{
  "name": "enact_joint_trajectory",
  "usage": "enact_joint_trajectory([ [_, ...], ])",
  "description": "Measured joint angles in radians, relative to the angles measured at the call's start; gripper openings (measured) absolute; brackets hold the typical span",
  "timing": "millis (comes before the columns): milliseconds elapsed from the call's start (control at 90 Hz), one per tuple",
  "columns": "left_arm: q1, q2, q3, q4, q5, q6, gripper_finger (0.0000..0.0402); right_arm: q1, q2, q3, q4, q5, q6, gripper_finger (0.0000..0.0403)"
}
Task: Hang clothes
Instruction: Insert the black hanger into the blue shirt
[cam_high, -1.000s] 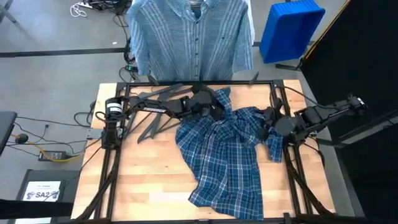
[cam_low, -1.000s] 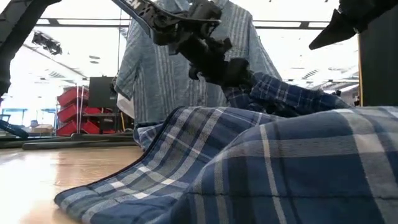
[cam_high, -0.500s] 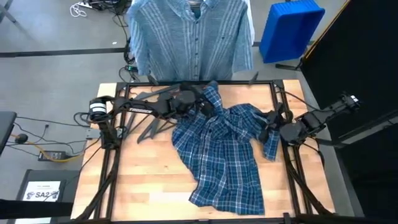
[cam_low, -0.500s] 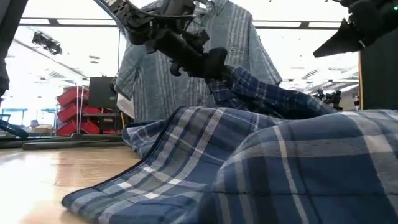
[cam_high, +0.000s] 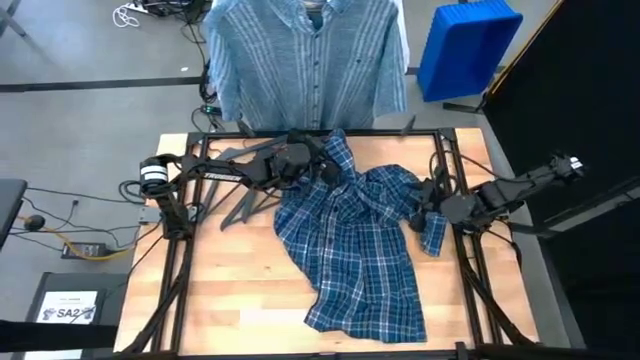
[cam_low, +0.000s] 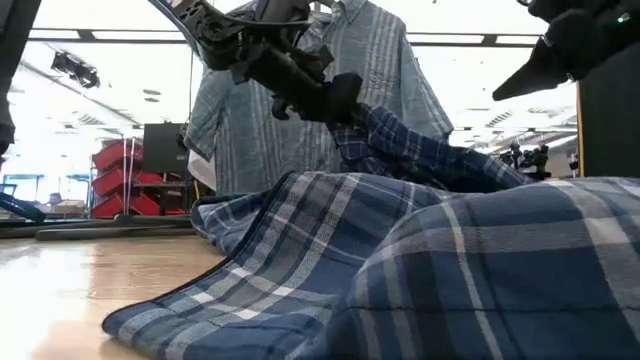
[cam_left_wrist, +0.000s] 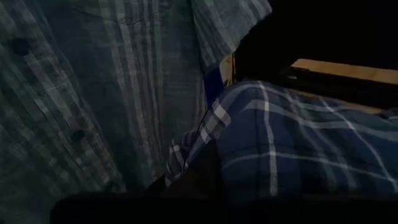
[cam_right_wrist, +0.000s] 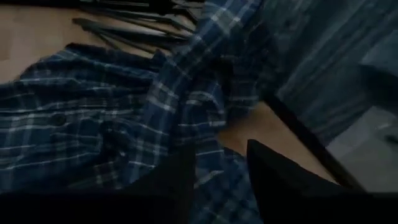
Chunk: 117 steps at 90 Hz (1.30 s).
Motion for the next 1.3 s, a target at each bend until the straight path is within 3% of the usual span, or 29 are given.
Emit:
enact_joint_trajectory([
  [144, 0.020, -0.063, -0.035, -0.026, 0.002, 0.007, 0.0000, -0.056, 0.043, 0.000, 0.098, -0.112, -0.034, 0.0133],
  [456, 0.027, -0.162, -0.216, 0.195, 0.011, -0.043, 0.0000, -0.128, 0.092, -0.001, 0.229, -0.223, -0.103, 0.0144],
  [800, 0.027, -0.188, -0.224, 0.168, 0.015, -0.026, 0.0000, -0.223, 0.098, -0.003, 0.396, -0.436, -0.103, 0.0148],
  [956, 0.027, -0.203, -0.224, 0.156, 0.015, -0.016, 0.0000, -0.266, 0.096, -0.079, 0.474, -0.501, -0.099, 0.0151],
  [1300, 0.040, -0.209, -0.224, 0.099, 0.013, -0.016, 0.0000, -0.390, -0.035, -0.172, 0.507, -0.598, -0.057, 0.0151],
])
